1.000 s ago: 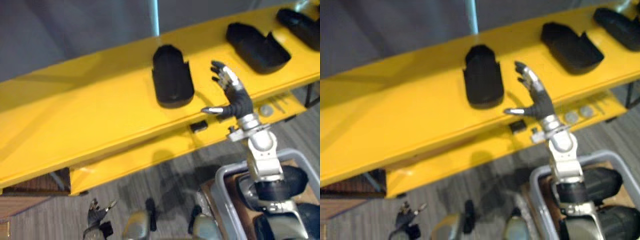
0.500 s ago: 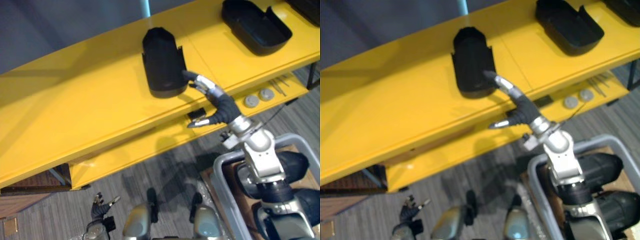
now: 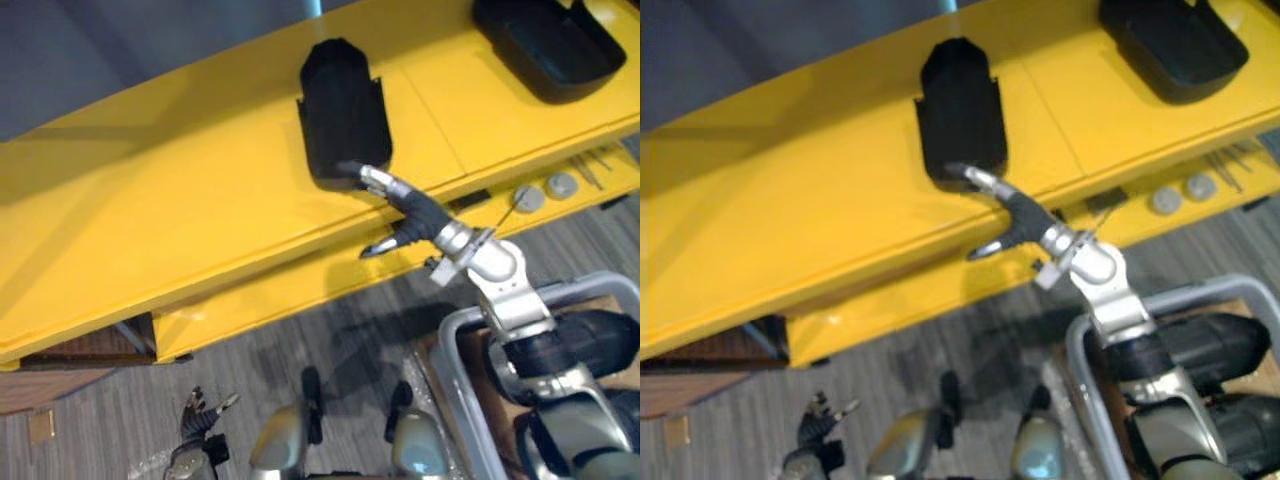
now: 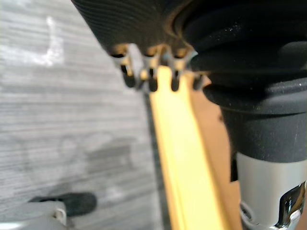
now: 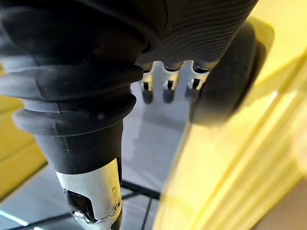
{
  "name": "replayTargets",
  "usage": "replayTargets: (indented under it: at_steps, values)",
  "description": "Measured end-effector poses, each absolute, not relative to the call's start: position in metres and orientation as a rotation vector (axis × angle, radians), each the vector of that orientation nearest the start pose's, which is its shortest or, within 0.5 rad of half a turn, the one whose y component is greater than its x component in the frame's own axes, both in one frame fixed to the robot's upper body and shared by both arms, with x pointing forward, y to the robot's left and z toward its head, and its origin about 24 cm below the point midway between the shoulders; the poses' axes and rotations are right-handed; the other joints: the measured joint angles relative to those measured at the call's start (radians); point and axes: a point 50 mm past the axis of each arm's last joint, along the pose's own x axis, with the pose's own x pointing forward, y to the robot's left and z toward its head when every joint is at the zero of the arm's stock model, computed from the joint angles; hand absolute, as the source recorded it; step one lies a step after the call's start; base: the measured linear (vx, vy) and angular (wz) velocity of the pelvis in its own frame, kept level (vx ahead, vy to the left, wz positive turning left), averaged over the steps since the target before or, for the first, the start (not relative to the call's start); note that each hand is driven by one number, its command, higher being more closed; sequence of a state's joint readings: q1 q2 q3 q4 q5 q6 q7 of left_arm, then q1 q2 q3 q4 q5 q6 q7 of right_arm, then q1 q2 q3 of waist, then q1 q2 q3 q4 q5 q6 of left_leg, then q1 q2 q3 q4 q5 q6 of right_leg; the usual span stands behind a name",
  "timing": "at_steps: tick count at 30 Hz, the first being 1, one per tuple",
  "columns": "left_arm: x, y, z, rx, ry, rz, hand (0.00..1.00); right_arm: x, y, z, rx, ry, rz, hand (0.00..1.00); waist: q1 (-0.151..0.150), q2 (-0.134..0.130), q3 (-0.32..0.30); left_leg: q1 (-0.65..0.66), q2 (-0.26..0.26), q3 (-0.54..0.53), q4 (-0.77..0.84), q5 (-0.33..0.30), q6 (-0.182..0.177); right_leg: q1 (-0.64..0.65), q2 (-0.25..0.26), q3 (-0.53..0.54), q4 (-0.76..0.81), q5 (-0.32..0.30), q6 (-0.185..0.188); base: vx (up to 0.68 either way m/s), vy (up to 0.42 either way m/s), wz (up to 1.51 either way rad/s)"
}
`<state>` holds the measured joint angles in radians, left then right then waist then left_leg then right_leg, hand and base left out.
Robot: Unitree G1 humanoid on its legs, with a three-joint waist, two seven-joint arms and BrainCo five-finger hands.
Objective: Walk over and take plastic housings, then place them on the shelf
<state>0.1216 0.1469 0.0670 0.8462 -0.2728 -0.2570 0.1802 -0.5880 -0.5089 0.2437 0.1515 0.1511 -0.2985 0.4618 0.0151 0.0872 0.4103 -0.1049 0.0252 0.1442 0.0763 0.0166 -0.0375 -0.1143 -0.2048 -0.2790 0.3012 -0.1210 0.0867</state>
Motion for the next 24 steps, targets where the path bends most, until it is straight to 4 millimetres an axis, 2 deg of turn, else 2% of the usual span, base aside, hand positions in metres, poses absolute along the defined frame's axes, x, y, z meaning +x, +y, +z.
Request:
replayTargets:
  at_steps: [4, 14, 24]
  values:
    - [0.134, 0.231, -0.123, -0.047, 0.688, 0.462, 0.00, 0.320, -0.130, 0.191, -0.567, -0.551, 0.772, 0.00, -0.001, 0.000, 0.000, 0.000, -0.005, -0.002, -0.008, 0.005, 0.001, -0.006, -0.005, 0.000, 0.006, -0.003, 0.000, 0.00, 0.000, 0.00]
    - [0.134, 0.231, -0.122, -0.043, 0.686, 0.452, 0.00, 0.325, -0.134, 0.187, -0.572, -0.507, 0.743, 0.00, 0.000, 0.000, 0.000, -0.001, -0.005, -0.004, -0.015, 0.009, 0.000, -0.007, -0.006, -0.005, 0.004, -0.003, 0.000, 0.00, 0.000, 0.00]
    - [0.134, 0.231, -0.122, -0.044, 0.687, 0.452, 0.00, 0.349, -0.156, 0.191, -0.577, -0.446, 0.598, 0.00, 0.004, 0.003, 0.002, -0.002, -0.005, -0.025, -0.016, 0.017, -0.002, 0.000, -0.005, -0.020, 0.005, -0.003, 0.000, 0.00, -0.003, 0.04]
